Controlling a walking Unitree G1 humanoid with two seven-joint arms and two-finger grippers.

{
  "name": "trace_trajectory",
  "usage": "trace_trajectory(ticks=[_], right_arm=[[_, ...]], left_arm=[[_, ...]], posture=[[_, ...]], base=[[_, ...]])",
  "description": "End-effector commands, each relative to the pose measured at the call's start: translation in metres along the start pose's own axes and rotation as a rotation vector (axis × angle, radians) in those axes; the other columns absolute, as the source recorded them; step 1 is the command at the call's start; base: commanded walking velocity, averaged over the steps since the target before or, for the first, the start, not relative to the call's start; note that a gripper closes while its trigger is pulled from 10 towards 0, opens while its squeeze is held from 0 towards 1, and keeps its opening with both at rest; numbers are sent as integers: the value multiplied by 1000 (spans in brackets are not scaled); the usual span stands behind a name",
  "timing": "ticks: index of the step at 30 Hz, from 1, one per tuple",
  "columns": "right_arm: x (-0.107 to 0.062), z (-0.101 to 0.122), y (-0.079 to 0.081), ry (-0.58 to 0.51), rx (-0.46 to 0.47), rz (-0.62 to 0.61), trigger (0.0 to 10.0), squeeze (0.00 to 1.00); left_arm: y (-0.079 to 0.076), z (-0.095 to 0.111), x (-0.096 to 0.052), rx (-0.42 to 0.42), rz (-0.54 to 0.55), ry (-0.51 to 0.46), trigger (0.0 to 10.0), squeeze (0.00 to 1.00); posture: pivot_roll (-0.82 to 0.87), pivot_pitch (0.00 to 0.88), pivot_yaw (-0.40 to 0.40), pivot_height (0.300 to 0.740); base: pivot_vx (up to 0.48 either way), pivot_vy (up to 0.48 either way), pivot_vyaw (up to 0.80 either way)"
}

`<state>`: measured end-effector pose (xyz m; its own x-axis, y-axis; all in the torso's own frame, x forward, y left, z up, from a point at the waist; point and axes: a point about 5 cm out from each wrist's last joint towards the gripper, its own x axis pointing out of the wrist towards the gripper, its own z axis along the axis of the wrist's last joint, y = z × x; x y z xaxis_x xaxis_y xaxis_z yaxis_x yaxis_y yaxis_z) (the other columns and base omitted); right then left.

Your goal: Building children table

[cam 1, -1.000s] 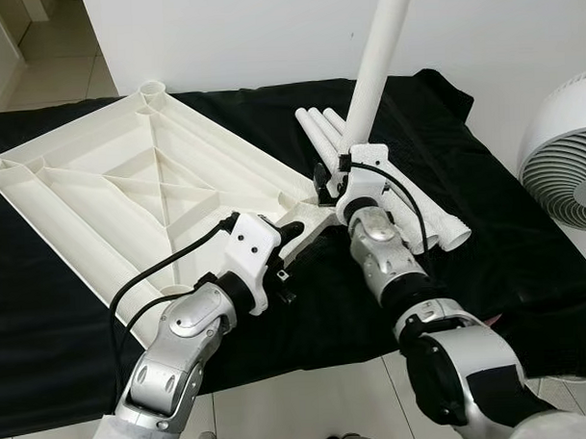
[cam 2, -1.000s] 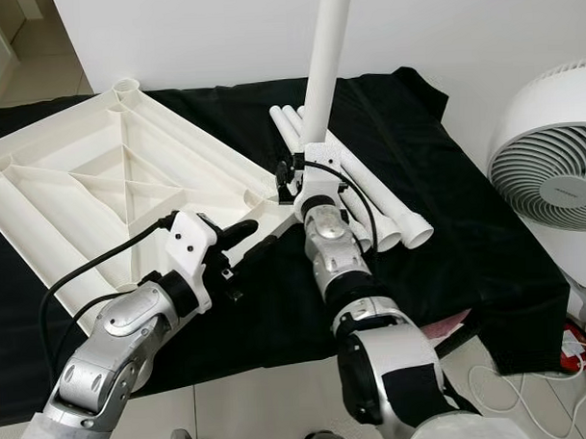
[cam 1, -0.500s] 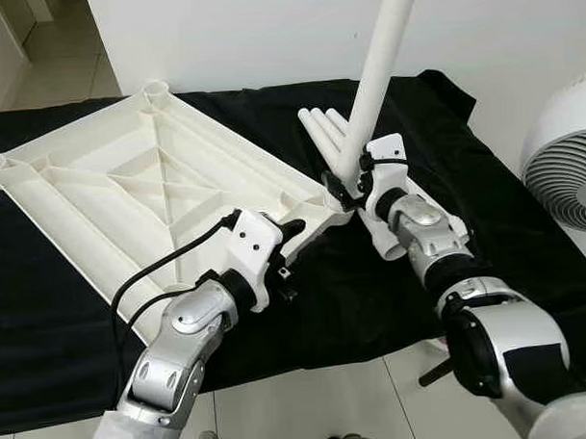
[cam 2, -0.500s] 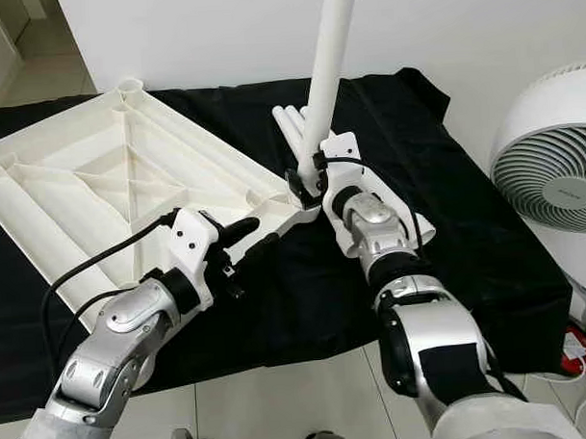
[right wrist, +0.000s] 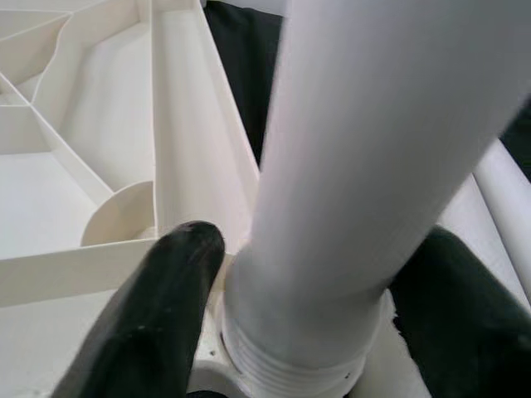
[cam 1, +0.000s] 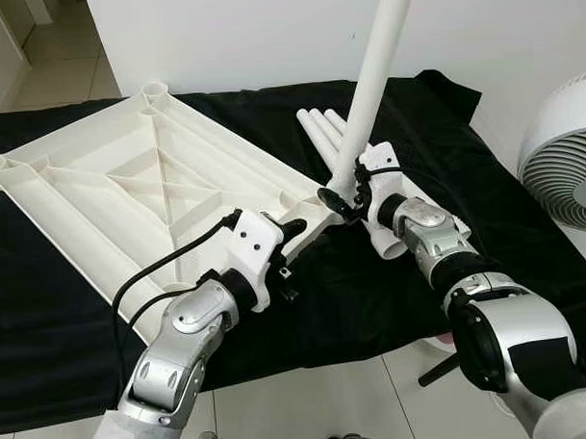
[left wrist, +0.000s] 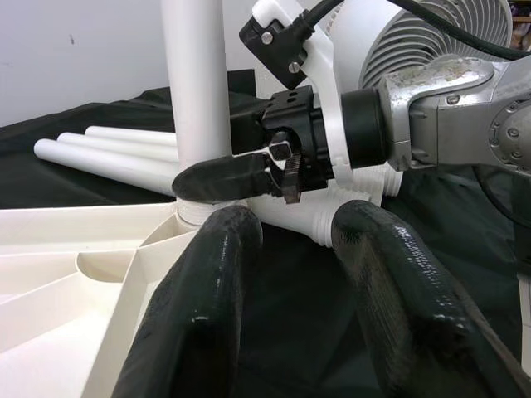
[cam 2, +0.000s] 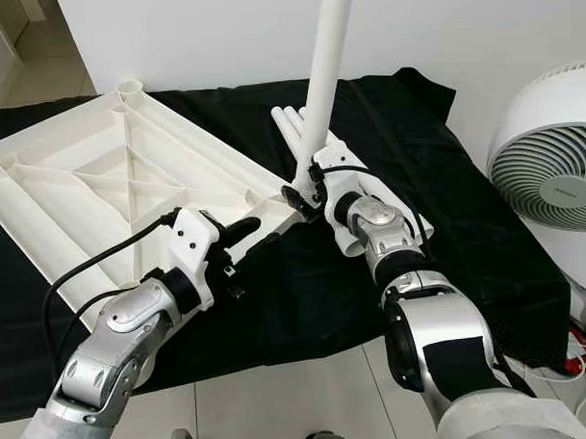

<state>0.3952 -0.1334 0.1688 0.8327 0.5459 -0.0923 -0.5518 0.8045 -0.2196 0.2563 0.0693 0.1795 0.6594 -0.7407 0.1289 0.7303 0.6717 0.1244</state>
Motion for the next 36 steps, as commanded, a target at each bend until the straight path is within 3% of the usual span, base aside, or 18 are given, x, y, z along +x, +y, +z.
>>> trace_trajectory(ticks=[1,6,7,9,10,21,25,26,36], right_arm=[[2,1,3,3,-10,38,0,0],[0,-4,2,25,9,33,0,0],[-1,-6,2,36,15,28,3333,0],[-1,-8,1,45,19,23,3333,0],[-1,-9,1,50,22,21,10000,0],[-6,-20,-2,71,95,-76,10000,0],[-7,-25,-3,69,145,-123,10000,0],[-8,-29,-3,69,203,-155,10000,0],[-9,-32,-2,71,241,-196,10000,0]], left_arm=[[-1,-1,2,10,5,2,10000,0],[-1,-1,3,12,1,-1,10000,0],[-1,-1,3,13,0,-1,10000,0],[0,0,3,14,-1,-2,10000,0],[0,0,3,15,-2,-2,10000,0],[0,-1,3,14,-6,-2,10000,0],[-1,-2,3,13,-9,-1,10000,0],[-2,-2,3,12,-12,0,10000,0],[-2,-2,3,9,-15,0,10000,0]], posture=[[-33,31,2,740],[-36,26,1,740],[-36,26,1,740],[-36,26,1,740],[-36,26,1,740],[-43,15,2,740],[-49,17,4,740],[-49,17,4,740],[-52,21,4,740]], base=[[0,0,0],[0,0,0],[0,0,0],[0,0,0],[0,0,0],[0,0,0],[0,0,0],[0,0,0],[0,0,0]])
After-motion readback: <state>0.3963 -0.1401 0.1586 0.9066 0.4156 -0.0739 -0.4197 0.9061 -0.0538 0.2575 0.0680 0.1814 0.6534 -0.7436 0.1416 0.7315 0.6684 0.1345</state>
